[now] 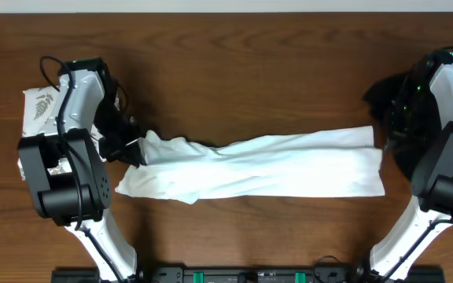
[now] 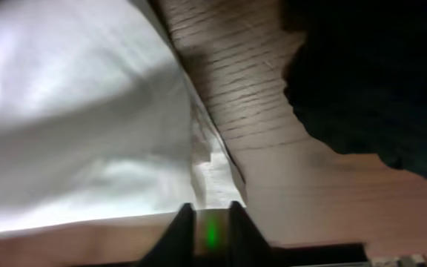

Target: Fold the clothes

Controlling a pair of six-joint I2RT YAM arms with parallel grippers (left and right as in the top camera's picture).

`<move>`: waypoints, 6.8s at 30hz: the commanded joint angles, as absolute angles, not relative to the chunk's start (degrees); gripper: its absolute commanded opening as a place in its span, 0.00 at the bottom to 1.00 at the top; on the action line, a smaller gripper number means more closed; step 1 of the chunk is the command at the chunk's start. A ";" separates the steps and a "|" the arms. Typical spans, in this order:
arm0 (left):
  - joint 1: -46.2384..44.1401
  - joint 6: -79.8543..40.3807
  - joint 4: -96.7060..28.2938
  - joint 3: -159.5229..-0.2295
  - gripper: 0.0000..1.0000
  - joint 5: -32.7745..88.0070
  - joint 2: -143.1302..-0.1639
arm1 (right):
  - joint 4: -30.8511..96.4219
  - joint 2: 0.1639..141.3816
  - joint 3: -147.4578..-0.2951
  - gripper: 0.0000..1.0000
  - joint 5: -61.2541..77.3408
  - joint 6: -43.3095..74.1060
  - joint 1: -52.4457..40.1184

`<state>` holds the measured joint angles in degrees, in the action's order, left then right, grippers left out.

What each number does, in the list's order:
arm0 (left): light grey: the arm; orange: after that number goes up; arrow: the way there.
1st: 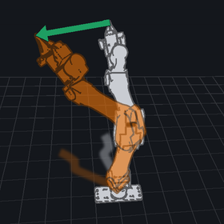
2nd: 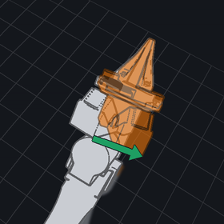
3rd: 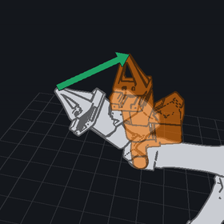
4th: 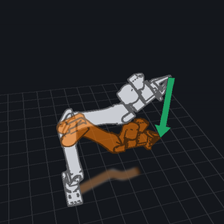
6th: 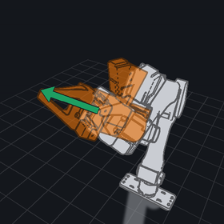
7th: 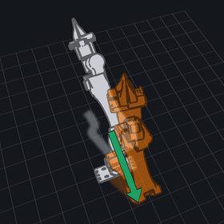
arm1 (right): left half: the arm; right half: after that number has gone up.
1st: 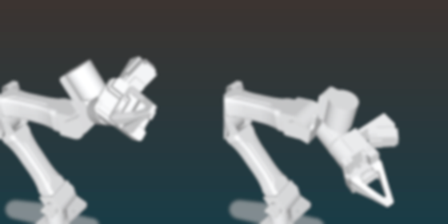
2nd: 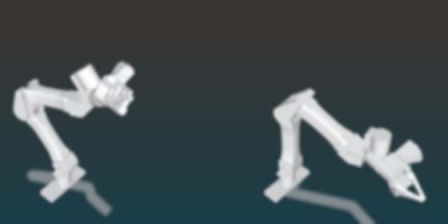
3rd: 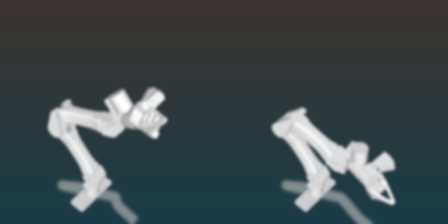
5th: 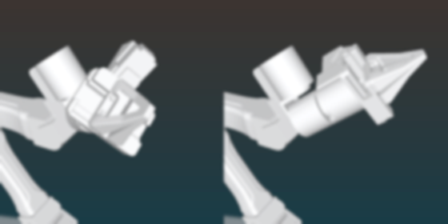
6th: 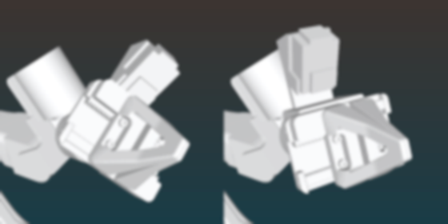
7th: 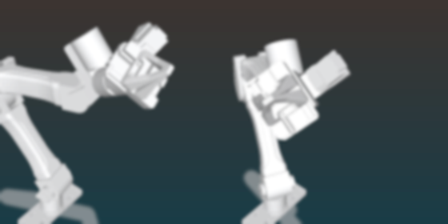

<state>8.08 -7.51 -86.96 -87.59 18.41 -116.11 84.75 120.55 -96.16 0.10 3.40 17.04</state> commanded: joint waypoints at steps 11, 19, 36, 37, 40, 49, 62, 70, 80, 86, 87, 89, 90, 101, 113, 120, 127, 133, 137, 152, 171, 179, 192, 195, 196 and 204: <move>8.16 -7.55 -87.15 -87.44 0.32 17.04 -115.24 | 84.64 119.48 -96.75 0.21 -0.67 3.40 17.56; 8.16 -7.55 -86.50 -87.44 0.25 17.04 -115.24 | 84.49 119.48 -96.75 0.03 24.27 -13.91 17.56; 8.16 -7.57 -86.26 -87.44 0.25 17.04 -115.24 | 81.12 119.50 -86.85 0.04 18.41 -10.74 16.05; 8.16 -7.57 -86.26 -87.44 0.25 17.04 -115.24 | 79.94 119.50 -85.52 0.04 18.37 -10.74 16.05; 8.16 -7.57 -86.28 -87.44 0.25 17.06 -115.24 | 75.79 119.50 -82.43 0.04 18.20 -10.59 16.10; 8.16 -7.57 -89.17 -87.44 0.40 17.06 -115.24 | 64.40 119.50 -77.21 0.07 17.98 -6.22 16.10; 7.42 -5.72 -79.40 -89.27 0.38 18.13 -100.38 | 64.23 119.50 -77.10 0.06 17.76 -6.22 16.10; -0.60 9.19 -72.79 -88.99 0.26 34.68 -91.70 | 64.25 119.50 -77.10 0.05 17.78 -6.24 16.10; -0.49 19.94 -64.38 -73.34 0.25 52.07 -91.85 | 64.71 119.50 -77.10 0.05 17.76 -6.28 16.10; 4.80 20.27 -55.02 -59.48 0.26 55.07 -92.23 | 64.71 119.50 -77.10 0.05 17.76 -6.28 16.10; 5.56 20.32 -53.67 -57.60 0.26 55.05 -92.58 | 64.71 119.50 -77.10 0.05 17.76 -6.28 16.10; 6.79 20.23 -50.65 -54.57 0.26 55.05 -93.36 | 64.71 119.50 -77.10 0.05 17.78 -6.28 16.10; 7.35 19.59 -48.99 -53.30 0.26 55.02 -93.97 | 64.71 119.50 -77.10 0.04 17.78 -6.28 16.10; 13.28 11.86 -41.85 -49.76 0.30 50.89 -104.38 | 65.12 119.50 -77.10 0.04 17.78 -6.28 16.10; 14.98 11.66 -39.11 -49.76 0.31 42.52 -108.18 | 65.12 119.50 -77.10 0.04 17.76 -6.28 16.10; 15.00 9.54 -39.40 -49.76 0.35 39.33 -108.18 | 65.12 119.50 -77.10 0.04 17.76 -6.28 16.10; 15.09 9.50 -39.09 -49.78 0.36 39.13 -108.18 | 65.43 119.50 -77.10 0.05 15.53 -6.22 16.12; 15.09 9.50 -39.13 -49.78 0.37 39.16 -108.18 | 65.04 119.50 -77.21 0.08 13.85 -5.54 16.53; 15.09 9.28 -39.09 -49.78 0.37 39.16 -108.18 | 65.78 119.46 -79.24 0.13 11.09 -3.09 18.15; 15.09 9.06 -39.11 -49.78 0.41 39.18 -108.18 | 74.61 116.44 -89.60 0.19 7.51 -3.07 20.27; 15.09 8.23 -39.13 -49.78 0.52 39.20 -108.18 | 67.83 116.46 -79.44 0.37 7.73 -3.44 21.04; 15.09 8.23 -39.11 -49.78 0.52 39.20 -108.18 | 64.14 116.46 -75.18 0.51 11.70 -3.25 21.02; 15.09 8.23 -39.13 -49.78 0.53 39.20 -108.18 | 62.50 116.46 -70.96 0.41 13.98 -2.74 20.34; 15.09 8.23 -39.16 -49.78 0.52 39.20 -108.18 | 61.87 116.46 -70.61 0.29 14.00 -2.13 20.32; 15.09 8.23 -39.18 -49.78 0.53 39.20 -108.18 | 61.71 116.46 -70.59 0.25 14.00 -2.13 20.32; 15.09 8.23 -39.53 -49.78 0.52 39.20 -108.18 | 60.75 116.46 -70.59 0.11 14.02 -2.13 20.23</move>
<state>14.41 8.54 -40.51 -50.24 52.34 -106.50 62.17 115.31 -71.81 14.17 -2.17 20.62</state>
